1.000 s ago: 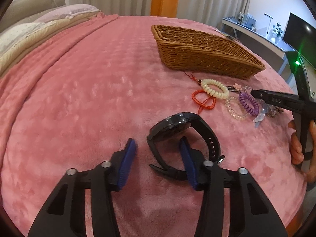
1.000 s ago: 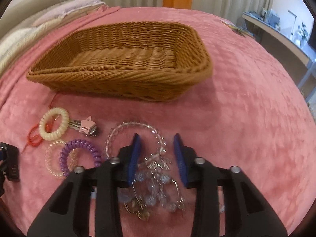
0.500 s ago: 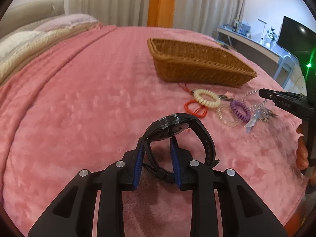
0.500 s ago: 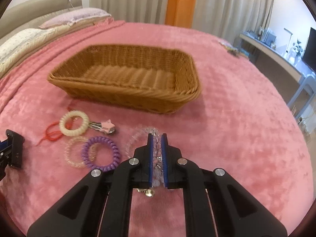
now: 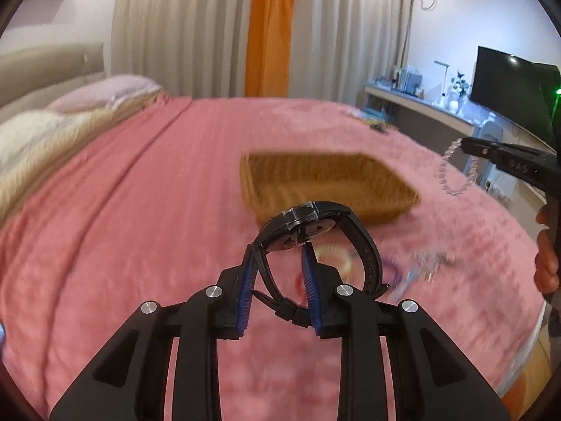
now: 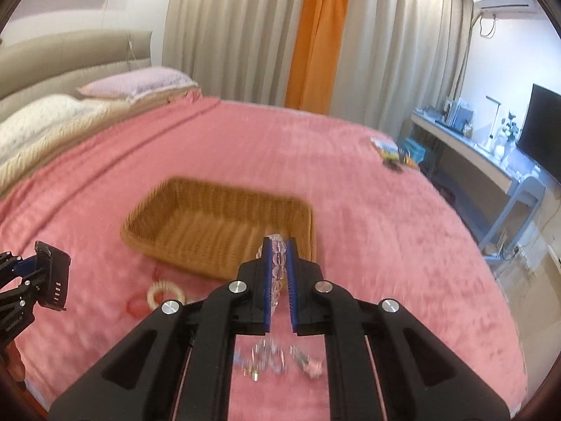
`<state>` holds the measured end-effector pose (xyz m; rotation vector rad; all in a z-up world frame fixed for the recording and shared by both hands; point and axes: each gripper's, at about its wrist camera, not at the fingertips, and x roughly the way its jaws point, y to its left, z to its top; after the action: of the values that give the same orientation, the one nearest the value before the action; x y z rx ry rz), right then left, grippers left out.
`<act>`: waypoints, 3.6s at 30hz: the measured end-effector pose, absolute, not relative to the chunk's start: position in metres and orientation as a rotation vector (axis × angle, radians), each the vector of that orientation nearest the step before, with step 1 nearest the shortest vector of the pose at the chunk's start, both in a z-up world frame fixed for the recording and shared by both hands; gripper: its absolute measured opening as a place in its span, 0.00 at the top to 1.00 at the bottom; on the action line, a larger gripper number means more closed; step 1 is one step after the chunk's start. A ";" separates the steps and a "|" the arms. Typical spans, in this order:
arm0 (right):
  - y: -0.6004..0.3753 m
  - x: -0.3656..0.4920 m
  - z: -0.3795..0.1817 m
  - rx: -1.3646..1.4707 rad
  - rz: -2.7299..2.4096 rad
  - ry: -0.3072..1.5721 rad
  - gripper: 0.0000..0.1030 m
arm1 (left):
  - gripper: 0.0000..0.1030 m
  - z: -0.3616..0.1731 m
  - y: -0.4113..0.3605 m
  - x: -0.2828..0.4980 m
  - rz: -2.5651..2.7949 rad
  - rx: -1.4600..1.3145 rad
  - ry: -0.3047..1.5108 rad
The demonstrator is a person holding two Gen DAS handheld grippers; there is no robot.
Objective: Organize jewelry
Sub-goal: 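Carry the watch and bracelet into the wicker basket and open both tools, then grasp the red cord with the left tool while the right tool grasps the purple coil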
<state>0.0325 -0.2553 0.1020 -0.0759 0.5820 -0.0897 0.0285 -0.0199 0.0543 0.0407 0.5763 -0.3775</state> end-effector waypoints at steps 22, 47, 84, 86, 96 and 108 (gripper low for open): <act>-0.266 0.187 -0.004 0.131 0.076 0.773 0.94 | 0.84 -0.004 -0.125 0.215 -0.422 0.107 0.755; -0.288 0.058 0.087 0.177 0.074 0.546 0.64 | 0.53 0.079 -0.054 0.088 -0.507 -0.009 0.534; -0.217 0.067 -0.064 0.022 0.036 0.867 0.69 | 0.58 -0.065 -0.070 0.093 -0.406 0.078 0.868; -0.214 0.068 -0.067 0.003 0.019 0.876 0.77 | 0.58 -0.066 -0.076 0.089 -0.376 0.132 0.860; -0.208 0.056 -0.060 -0.024 0.030 0.815 0.91 | 0.97 -0.062 -0.079 0.075 -0.366 0.159 0.800; -0.217 0.028 -0.030 0.053 0.083 0.643 0.91 | 0.98 -0.017 -0.051 0.038 -0.523 -0.005 0.550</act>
<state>0.0277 -0.2172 -0.0304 0.0535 0.6435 0.0828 0.0375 -0.0508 -0.0173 -0.0053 0.5497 -0.5227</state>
